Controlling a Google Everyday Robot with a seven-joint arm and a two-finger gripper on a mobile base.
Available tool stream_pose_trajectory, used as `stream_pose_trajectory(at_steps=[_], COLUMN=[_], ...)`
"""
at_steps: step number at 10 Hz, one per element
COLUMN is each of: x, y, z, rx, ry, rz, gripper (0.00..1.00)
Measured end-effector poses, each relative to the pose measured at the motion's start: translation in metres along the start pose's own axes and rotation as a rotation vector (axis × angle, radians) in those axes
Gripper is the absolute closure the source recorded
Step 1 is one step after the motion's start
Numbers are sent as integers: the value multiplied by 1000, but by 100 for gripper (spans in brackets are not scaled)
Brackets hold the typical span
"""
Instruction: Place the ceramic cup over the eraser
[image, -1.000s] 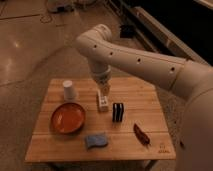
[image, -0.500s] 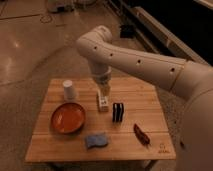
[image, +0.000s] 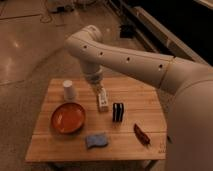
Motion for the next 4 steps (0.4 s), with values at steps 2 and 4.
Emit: stream_pose_trajectory(at_steps=[2,4], x=[2,-6], y=[-19,-46], z=[-3,-3], rx=[53,98], ry=[-3,-1], rz=[-58,-126], gripper=[32,20])
